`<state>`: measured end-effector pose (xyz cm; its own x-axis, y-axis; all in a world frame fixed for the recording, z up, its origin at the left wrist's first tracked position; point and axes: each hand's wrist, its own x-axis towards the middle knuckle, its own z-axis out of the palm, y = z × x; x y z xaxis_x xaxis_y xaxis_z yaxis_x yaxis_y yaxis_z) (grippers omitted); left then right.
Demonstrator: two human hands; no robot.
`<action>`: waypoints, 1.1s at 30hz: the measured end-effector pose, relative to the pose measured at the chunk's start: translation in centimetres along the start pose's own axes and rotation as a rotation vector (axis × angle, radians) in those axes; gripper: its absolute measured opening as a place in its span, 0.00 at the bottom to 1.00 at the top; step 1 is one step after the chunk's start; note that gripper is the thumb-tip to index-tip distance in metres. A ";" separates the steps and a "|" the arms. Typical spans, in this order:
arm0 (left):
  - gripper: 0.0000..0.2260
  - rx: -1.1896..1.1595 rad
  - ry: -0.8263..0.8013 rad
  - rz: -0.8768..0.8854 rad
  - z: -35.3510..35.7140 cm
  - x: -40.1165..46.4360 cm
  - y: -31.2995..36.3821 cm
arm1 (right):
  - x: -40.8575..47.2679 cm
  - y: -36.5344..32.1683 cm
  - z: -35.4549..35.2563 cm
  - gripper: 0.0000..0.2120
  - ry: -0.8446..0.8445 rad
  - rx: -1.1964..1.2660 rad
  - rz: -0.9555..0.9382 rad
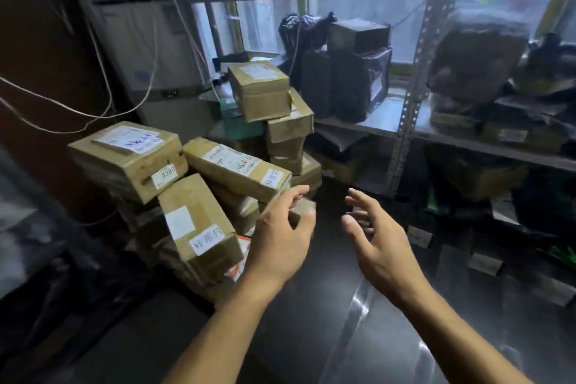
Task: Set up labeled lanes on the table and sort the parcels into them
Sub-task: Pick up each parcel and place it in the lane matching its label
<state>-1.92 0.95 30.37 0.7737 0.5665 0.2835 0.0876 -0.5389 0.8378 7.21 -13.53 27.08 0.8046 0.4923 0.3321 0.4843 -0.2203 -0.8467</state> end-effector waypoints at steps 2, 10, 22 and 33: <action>0.14 0.006 0.011 0.018 -3.0 1.2 -1.0 | 1.9 -1.2 3.1 0.22 -0.029 0.016 -0.015; 0.12 -0.107 -0.022 -0.174 -10.2 6.4 -7.7 | 9.0 -1.7 12.2 0.28 -0.096 -0.134 0.021; 0.33 -0.249 0.202 -0.721 -4.9 14.1 -11.0 | 18.8 3.7 15.2 0.54 -0.511 -0.394 0.048; 0.33 -0.359 0.268 -0.801 -1.8 15.0 -11.6 | 18.3 5.3 15.6 0.46 -0.368 -0.282 -0.036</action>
<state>7.54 16.81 25.74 0.3900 0.8372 -0.3833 0.3001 0.2780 0.9125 19.13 7.48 22.19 0.6346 0.7588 0.1468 0.6253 -0.3925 -0.6744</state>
